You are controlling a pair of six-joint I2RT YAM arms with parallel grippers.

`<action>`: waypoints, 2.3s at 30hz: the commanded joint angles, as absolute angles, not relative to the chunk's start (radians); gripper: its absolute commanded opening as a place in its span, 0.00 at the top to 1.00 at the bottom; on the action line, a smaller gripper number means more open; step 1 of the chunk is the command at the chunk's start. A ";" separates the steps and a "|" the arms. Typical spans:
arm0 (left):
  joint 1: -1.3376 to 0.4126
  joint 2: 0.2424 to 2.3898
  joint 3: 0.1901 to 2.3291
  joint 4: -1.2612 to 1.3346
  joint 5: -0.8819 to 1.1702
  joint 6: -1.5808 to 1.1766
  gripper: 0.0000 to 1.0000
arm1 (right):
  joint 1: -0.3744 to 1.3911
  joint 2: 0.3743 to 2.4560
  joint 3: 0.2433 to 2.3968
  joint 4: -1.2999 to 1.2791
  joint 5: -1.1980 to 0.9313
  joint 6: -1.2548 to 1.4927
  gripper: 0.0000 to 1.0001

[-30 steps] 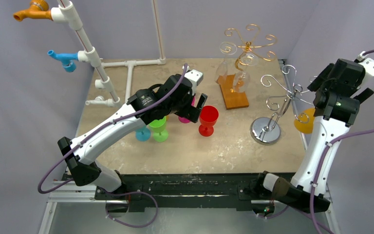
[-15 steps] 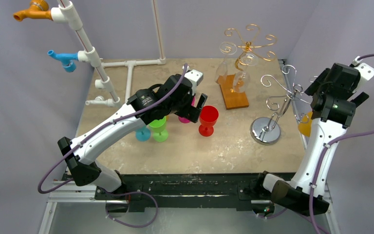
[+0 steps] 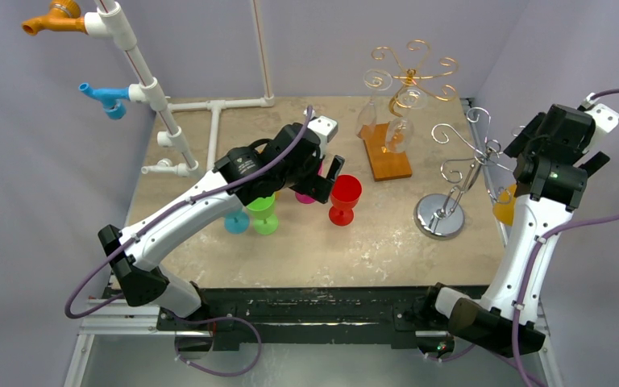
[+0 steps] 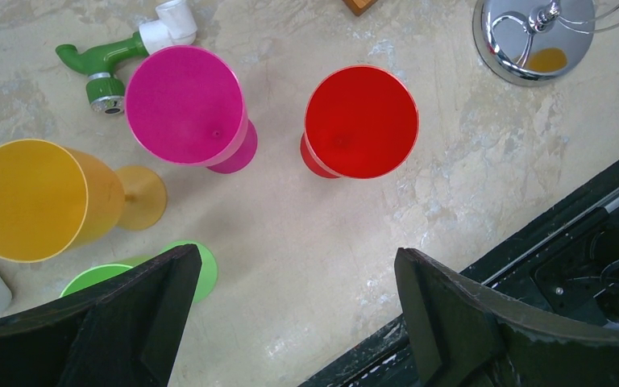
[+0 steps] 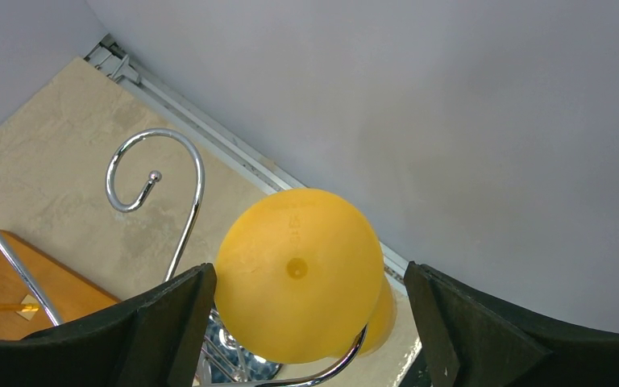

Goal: Take the wine glass off the wine glass rack
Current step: Pick up the wine glass from the wine rack.

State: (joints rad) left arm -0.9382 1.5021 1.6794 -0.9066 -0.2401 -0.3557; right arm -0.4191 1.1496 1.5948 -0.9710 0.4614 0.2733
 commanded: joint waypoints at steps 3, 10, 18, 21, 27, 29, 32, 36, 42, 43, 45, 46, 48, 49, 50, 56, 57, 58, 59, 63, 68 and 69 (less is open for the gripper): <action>-0.942 1.509 1.721 -0.885 -0.243 -0.345 0.00 | -0.416 1.146 1.621 -0.953 0.477 0.263 0.01; -0.942 1.512 1.724 -0.883 -0.242 -0.342 0.00 | -0.416 1.145 1.646 -0.965 0.465 0.265 0.01; -0.942 1.516 1.724 -0.881 -0.242 -0.342 0.00 | -0.413 1.143 1.646 -0.966 0.424 0.263 0.01; -0.942 1.517 1.724 -0.879 -0.242 -0.342 0.00 | -0.406 1.145 1.640 -0.966 0.417 0.262 0.01; -0.943 1.520 1.723 -0.876 -0.241 -0.341 0.00 | -0.390 1.140 1.632 -0.968 0.432 0.261 0.01; -0.942 1.522 1.723 -0.875 -0.238 -0.341 0.00 | -0.387 1.140 1.628 -0.967 0.445 0.261 0.01; -0.943 1.523 1.724 -0.875 -0.236 -0.339 0.00 | -0.385 1.140 1.622 -0.965 0.457 0.261 0.01; -0.942 1.523 1.726 -0.878 -0.238 -0.337 0.00 | -0.385 1.143 1.614 -0.960 0.479 0.261 0.01; -0.942 1.523 1.725 -0.878 -0.238 -0.337 0.00 | -0.384 1.147 1.604 -0.950 0.483 0.259 0.01; -0.942 1.523 1.726 -0.878 -0.238 -0.337 0.00 | -0.385 1.147 1.601 -0.948 0.483 0.259 0.01; -0.942 1.523 1.727 -0.880 -0.238 -0.337 0.00 | -0.384 1.151 1.599 -0.944 0.475 0.261 0.01; -0.942 1.523 1.728 -0.880 -0.239 -0.337 0.00 | -0.385 1.154 1.599 -0.945 0.474 0.261 0.01; -0.942 1.523 1.729 -0.880 -0.239 -0.338 0.00 | -0.384 1.160 1.597 -0.942 0.473 0.262 0.01; -0.942 1.523 1.728 -0.880 -0.238 -0.338 0.00 | -0.385 1.162 1.596 -0.941 0.472 0.263 0.01; -0.943 1.523 1.728 -0.880 -0.238 -0.339 0.00 | -0.385 1.163 1.597 -0.940 0.472 0.264 0.01; -0.942 1.525 1.731 -0.878 -0.236 -0.340 0.00 | -0.385 1.173 1.606 -0.940 0.469 0.271 0.01; -0.942 1.525 1.731 -0.879 -0.235 -0.341 0.00 | -0.385 1.175 1.608 -0.940 0.471 0.271 0.01; -0.942 1.525 1.733 -0.879 -0.235 -0.341 0.00 | -0.385 1.177 1.609 -0.941 0.471 0.272 0.01; -0.942 1.525 1.733 -0.879 -0.235 -0.341 0.00 | -0.385 1.179 1.610 -0.940 0.473 0.273 0.01; -0.943 1.525 1.735 -0.880 -0.236 -0.340 0.00 | -0.385 1.186 1.617 -0.943 0.484 0.279 0.01; -0.942 1.523 1.738 -0.885 -0.239 -0.341 0.00 | -0.385 1.198 1.629 -0.948 0.495 0.290 0.01; -0.942 1.523 1.738 -0.885 -0.239 -0.342 0.00 | -0.384 1.197 1.628 -0.945 0.497 0.290 0.01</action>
State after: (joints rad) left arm -0.9382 1.5246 1.6936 -0.9058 -0.2394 -0.3550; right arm -0.3870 1.1942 1.5993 -0.9726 0.4641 0.2741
